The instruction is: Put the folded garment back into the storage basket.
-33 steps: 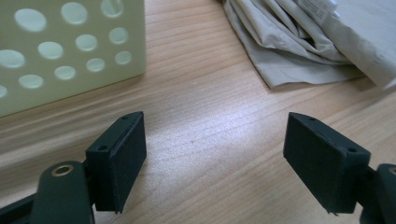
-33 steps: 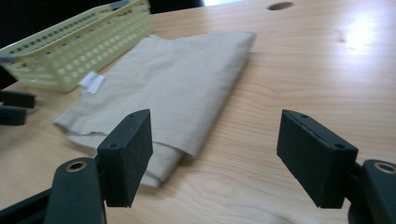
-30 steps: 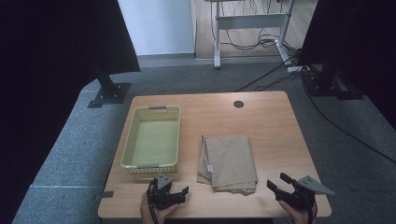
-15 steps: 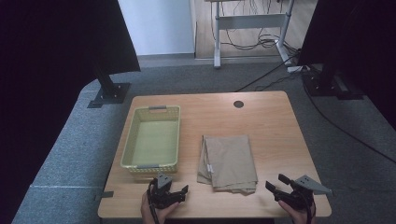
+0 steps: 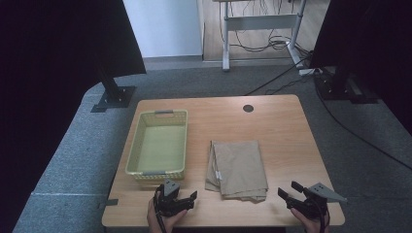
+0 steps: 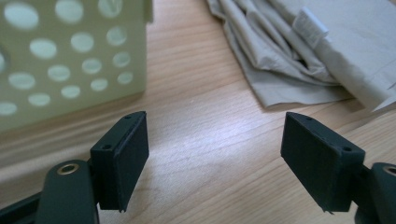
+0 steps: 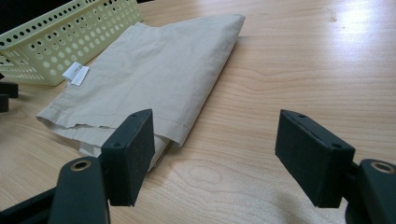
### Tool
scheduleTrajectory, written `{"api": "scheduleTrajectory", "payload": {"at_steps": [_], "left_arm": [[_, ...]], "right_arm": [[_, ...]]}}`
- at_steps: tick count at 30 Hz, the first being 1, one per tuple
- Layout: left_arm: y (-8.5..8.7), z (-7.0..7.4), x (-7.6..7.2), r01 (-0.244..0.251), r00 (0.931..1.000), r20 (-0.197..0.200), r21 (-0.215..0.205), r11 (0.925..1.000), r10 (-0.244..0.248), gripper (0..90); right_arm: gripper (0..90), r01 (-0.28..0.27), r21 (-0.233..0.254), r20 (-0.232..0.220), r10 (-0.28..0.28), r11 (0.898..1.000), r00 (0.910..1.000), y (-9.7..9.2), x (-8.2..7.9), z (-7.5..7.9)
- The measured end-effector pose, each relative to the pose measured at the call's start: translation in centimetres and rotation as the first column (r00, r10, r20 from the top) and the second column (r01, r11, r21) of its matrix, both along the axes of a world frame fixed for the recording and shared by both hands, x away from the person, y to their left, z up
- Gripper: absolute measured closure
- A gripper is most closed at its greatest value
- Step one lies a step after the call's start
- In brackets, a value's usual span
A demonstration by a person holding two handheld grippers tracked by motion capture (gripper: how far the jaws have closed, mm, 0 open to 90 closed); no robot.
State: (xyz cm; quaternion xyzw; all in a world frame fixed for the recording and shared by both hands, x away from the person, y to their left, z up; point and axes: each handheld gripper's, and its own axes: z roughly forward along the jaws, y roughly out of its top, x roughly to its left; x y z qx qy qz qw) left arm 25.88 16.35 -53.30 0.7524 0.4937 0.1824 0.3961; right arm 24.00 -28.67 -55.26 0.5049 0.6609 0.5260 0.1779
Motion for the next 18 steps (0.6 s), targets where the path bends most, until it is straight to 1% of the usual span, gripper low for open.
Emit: {"api": "scheduleTrajectory", "payload": {"at_steps": [1, 2, 3, 4, 5, 8, 9, 12, 13, 14, 15, 18], "left_arm": [[0.0, 0.0, 0.0, 0.0, 1.0, 0.0, 0.0, 1.0, 0.0, 23.3], [-0.1, 0.6, 0.0, -0.004, 0.9999, 0.009, -0.012, 0.9999, 0.004, 23.3], [-0.2, 0.9, 0.0, -0.002, 0.9999, 0.015, -0.021, 0.9998, 0.002, 23.5], [-0.2, 0.9, 0.0, -0.002, 0.9999, 0.015, -0.021, 0.9998, 0.002, 23.5], [-0.2, 1.3, 0.0, -0.001, 0.9998, 0.019, -0.028, 0.9996, 0.002, 23.5], [-0.3, 1.4, 0.1, 0.005, 0.9999, 0.016, -0.02, 0.9998, -0.005, 23.5], [-0.3, 1.7, 0.2, -0.005, 0.9998, 0.02, -0.036, 0.9993, 0.006, 23.6], [-0.3, 1.7, 0.2, -0.005, 0.9998, 0.02, -0.036, 0.9993, 0.006, 23.7], [-0.8, 2.5, 0.5, -0.018, 0.9989, 0.042, -0.032, 0.9993, 0.02, 23.8], [-0.8, 2.5, 0.5, -0.018, 0.9989, 0.042, -0.032, 0.9993, 0.02, 24.0], [-1.2, 2.9, 0.6, -0.019, 0.9986, 0.048, -0.026, 0.9995, 0.02, 23.9], [-1.3, 3.1, 0.6, -0.022, 0.9982, 0.056, -0.022, 0.9995, 0.023, 24.0]], "right_arm": [[28.5, 0.004, 0.002, 0.001, -0.004, 1.0, 1.0, 0.0, -0.1, 0.0], [28.5, 0.004, 0.002, 0.001, -0.004, 1.0, 1.0, 0.0, -0.1, 0.0], [28.5, 0.013, 0.003, 0.0, -0.013, 1.0, 0.9999, -0.2, -0.2, 0.0], [28.5, 0.013, 0.003, 0.0, -0.013, 1.0, 0.9999, -0.2, -0.2, 0.0], [28.6, 0.015, 0.003, -0.001, -0.015, 1.0, 0.9999, -0.2, -0.3, 0.1], [28.7, 0.019, 0.002, 0.002, -0.019, 1.0, 0.9998, -0.3, -0.3, 0.1], [28.7, 0.014, -0.005, 0.0, -0.014, 1.0, 0.9999, -0.4, -0.3, 0.0], [28.7, 0.012, -0.007, 0.0, -0.012, 1.0, 0.9999, -0.4, -0.3, 0.0], [28.7, 0.01, -0.01, 0.006, -0.01, 1.0, 0.9999, -0.3, -0.4, 0.1], [28.7, 0.01, -0.01, 0.006, -0.01, 1.0, 0.9999, -0.3, -0.4, 0.1], [28.7, 0.007, -0.007, 0.008, -0.007, 1.0, 0.9999, -0.3, -0.5, 0.1], [28.7, 0.007, -0.006, 0.006, -0.007, 1.0, 1.0, -0.3, -0.5, 0.1]]}}
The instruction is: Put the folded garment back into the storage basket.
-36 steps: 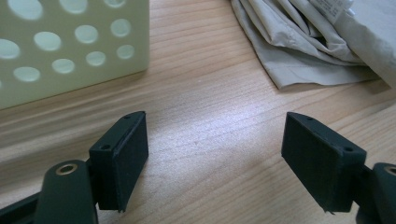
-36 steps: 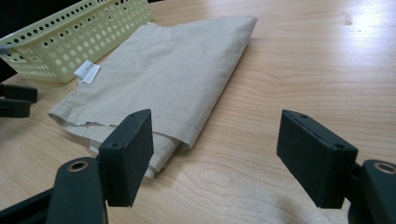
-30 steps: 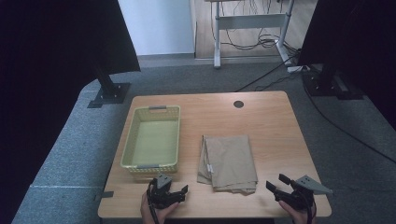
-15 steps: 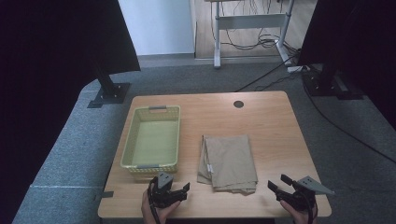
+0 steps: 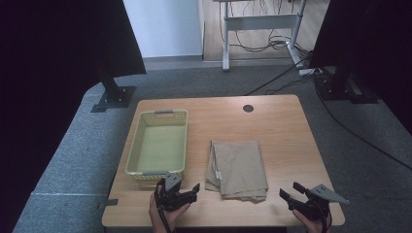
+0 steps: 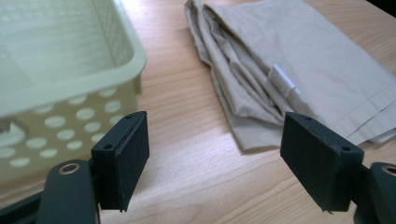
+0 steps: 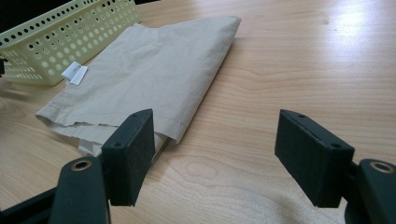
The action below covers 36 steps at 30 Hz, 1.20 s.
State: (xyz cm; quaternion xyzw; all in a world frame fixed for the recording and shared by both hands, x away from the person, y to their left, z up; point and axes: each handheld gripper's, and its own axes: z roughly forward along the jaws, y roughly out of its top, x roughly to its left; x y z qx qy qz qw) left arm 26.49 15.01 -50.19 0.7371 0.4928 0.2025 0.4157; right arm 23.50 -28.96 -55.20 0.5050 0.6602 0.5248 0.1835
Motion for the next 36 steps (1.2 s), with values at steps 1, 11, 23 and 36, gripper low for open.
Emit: {"api": "scheduleTrajectory", "payload": {"at_steps": [1, 11, 23, 36], "left_arm": [[0.0, 0.0, 0.0, 0.0, 1.0, 0.0, 0.0, 1.0, 0.0, 24.0], [-1.1, 0.5, 0.8, -0.026, 0.9996, -0.013, 0.013, 0.9996, 0.027, 24.2], [-1.3, 0.2, 1.3, -0.049, 0.9986, -0.02, -0.005, 0.9988, 0.049, 24.2], [-2.4, 0.4, 1.9, -0.05, 0.9987, -0.011, -0.022, 0.9985, 0.049, 24.4]], "right_arm": [[28.7, 0.0, 0.001, 0.0, 0.0, 1.0, 1.0, 0.0, 0.0, 0.0], [28.7, -0.013, -0.013, -0.003, 0.013, 1.0, 0.9999, 0.2, 0.2, -0.1], [28.6, -0.015, -0.008, -0.005, 0.015, 1.0, 0.9999, 0.2, 0.3, -0.1], [28.7, -0.025, -0.016, -0.014, 0.025, 1.0, 0.9996, 0.4, 0.4, -0.2]]}}
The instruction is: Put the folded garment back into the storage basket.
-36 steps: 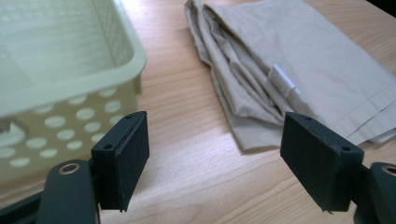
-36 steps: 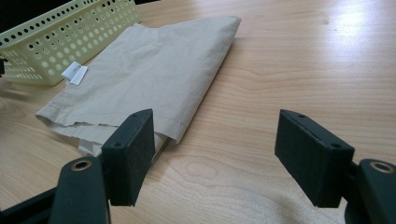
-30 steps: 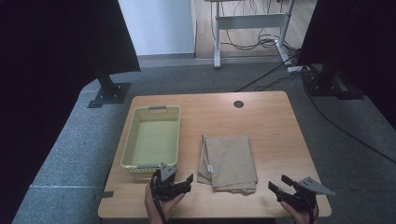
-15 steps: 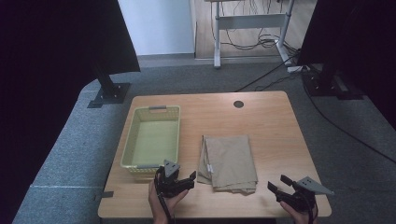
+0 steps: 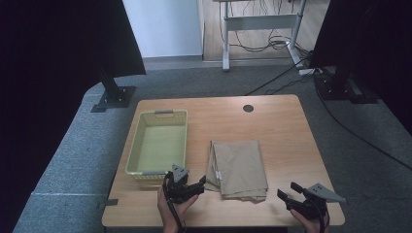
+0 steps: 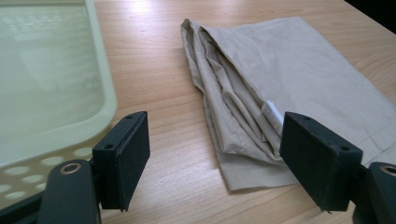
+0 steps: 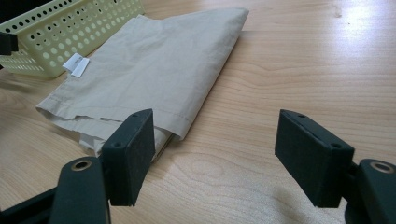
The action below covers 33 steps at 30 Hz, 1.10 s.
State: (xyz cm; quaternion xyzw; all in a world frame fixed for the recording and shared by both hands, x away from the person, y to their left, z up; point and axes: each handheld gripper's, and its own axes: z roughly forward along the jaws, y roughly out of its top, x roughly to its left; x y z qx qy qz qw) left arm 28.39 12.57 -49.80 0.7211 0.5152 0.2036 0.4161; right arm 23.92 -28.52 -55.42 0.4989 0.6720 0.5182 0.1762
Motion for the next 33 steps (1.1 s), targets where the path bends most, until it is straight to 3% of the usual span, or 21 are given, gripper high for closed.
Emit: {"api": "scheduleTrajectory", "payload": {"at_steps": [9, 16, 33], "left_arm": [[-0.7, 0.0, 0.6, -0.012, 0.9999, 0.005, 0.019, 0.9998, 0.012, 24.9], [-0.5, -0.1, 1.2, -0.031, 0.9995, -0.007, 0.002, 0.9995, 0.031, 25.7], [-1.6, -0.3, 2.4, -0.022, 0.9995, -0.02, 0.007, 0.9997, 0.022, 25.2]], "right_arm": [[28.7, -0.005, 0.002, 0.002, 0.005, 1.0, 1.0, 0.0, 0.0, 0.0], [28.7, -0.005, 0.003, 0.0, 0.005, 1.0, 1.0, 0.0, 0.0, 0.0], [28.7, -0.014, -0.023, -0.003, 0.014, 1.0, 0.9999, 0.4, 0.0, -0.1]]}}
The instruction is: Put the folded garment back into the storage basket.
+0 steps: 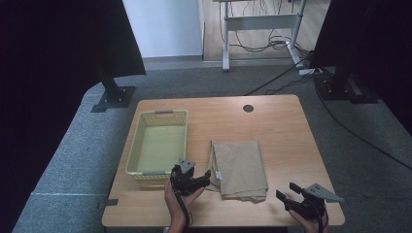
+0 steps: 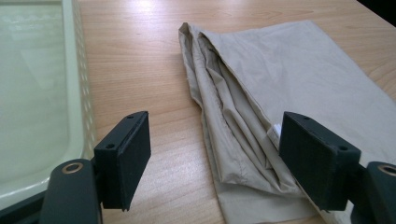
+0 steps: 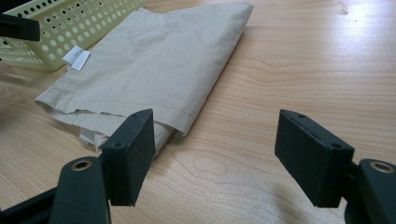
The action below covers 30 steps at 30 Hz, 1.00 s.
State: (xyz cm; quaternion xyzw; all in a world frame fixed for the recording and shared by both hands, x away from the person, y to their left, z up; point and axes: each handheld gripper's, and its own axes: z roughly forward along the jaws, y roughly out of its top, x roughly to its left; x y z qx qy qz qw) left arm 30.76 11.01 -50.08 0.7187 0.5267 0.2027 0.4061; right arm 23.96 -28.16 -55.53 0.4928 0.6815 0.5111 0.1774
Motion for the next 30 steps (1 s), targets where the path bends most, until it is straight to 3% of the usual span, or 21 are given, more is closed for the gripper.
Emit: {"api": "scheduleTrajectory", "payload": {"at_steps": [30], "left_arm": [[-0.7, -0.1, 2.3, -0.01, 0.9998, -0.02, 0.015, 0.9998, 0.01, 25.1]], "right_arm": [[28.9, -0.003, -0.027, -0.004, 0.003, 1.0, 1.0, 0.3, 0.0, -0.1]]}}
